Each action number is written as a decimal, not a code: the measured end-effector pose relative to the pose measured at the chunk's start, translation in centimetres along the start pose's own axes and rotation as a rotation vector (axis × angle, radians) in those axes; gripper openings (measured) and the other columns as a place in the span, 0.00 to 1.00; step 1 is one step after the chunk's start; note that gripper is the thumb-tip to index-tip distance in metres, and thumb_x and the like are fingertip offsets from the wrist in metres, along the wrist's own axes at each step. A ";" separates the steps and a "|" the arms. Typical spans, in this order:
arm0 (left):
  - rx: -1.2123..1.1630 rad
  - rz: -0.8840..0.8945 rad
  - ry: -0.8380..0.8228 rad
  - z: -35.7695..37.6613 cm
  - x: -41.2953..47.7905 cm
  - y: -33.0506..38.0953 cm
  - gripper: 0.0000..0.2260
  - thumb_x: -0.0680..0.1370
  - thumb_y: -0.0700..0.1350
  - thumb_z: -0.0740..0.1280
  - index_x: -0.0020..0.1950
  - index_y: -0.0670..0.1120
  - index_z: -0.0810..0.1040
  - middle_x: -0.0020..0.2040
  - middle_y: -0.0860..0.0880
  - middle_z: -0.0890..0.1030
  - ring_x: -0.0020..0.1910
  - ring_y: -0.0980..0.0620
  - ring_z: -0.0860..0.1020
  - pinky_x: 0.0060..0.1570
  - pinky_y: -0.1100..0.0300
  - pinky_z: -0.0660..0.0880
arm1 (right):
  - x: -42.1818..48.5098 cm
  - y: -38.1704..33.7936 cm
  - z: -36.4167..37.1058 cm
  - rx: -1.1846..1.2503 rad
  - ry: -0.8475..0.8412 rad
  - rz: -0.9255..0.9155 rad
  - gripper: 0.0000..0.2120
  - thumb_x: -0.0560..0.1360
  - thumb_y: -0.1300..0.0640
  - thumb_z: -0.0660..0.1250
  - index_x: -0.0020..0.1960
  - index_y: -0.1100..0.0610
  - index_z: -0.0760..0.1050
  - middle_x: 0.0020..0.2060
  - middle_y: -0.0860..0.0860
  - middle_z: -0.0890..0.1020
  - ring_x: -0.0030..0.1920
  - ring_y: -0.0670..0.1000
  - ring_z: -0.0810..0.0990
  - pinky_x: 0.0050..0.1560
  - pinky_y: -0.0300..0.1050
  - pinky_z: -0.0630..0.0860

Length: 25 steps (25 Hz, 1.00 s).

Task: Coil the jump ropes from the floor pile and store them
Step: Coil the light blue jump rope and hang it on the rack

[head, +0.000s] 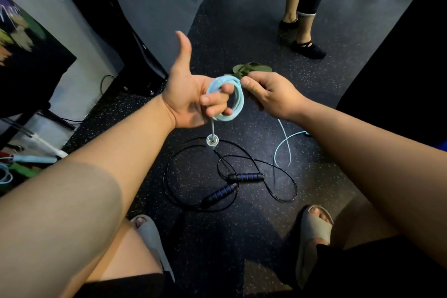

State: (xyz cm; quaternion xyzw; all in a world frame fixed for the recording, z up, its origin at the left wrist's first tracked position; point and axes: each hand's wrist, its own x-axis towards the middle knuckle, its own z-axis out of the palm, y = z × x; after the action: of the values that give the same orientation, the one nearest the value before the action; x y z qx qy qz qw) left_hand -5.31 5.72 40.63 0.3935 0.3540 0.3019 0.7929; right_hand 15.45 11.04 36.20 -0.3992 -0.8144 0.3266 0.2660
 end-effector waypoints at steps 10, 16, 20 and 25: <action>-0.539 0.501 0.315 -1.6 0.5 0.7 0.52 0.67 0.82 0.51 0.66 0.37 0.71 0.49 0.42 0.78 0.51 0.41 0.80 0.59 0.47 0.77 | -0.5 0.9 1.9 -0.028 -0.313 0.219 0.12 0.82 0.49 0.61 0.51 0.57 0.78 0.30 0.52 0.76 0.29 0.50 0.76 0.33 0.45 0.75; -0.214 0.458 0.637 -0.8 1.7 0.3 0.46 0.75 0.76 0.46 0.69 0.35 0.69 0.55 0.39 0.75 0.43 0.46 0.80 0.52 0.45 0.81 | -0.4 -1.8 1.5 -0.281 -0.370 0.068 0.15 0.82 0.47 0.61 0.50 0.54 0.82 0.28 0.47 0.77 0.26 0.42 0.73 0.29 0.34 0.69; 0.314 0.185 0.561 0.2 1.9 -0.7 0.48 0.76 0.74 0.35 0.58 0.36 0.76 0.45 0.35 0.80 0.47 0.42 0.82 0.61 0.51 0.74 | -0.1 -3.0 0.3 -0.380 -0.232 -0.179 0.15 0.80 0.48 0.64 0.46 0.57 0.83 0.30 0.48 0.79 0.29 0.46 0.73 0.32 0.38 0.68; 0.442 0.009 0.280 0.5 1.7 -0.6 0.54 0.70 0.77 0.29 0.44 0.37 0.80 0.39 0.38 0.78 0.42 0.44 0.80 0.62 0.50 0.71 | -0.1 -3.3 -1.0 -0.349 -0.064 -0.346 0.17 0.76 0.41 0.69 0.36 0.52 0.73 0.27 0.45 0.72 0.28 0.49 0.71 0.30 0.41 0.66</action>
State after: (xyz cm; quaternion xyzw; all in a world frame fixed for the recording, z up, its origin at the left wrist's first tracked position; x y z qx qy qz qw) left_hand -3.76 6.50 39.78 0.5132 0.5159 0.2724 0.6295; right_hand 14.64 9.74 39.28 -0.2833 -0.9226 0.1432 0.2190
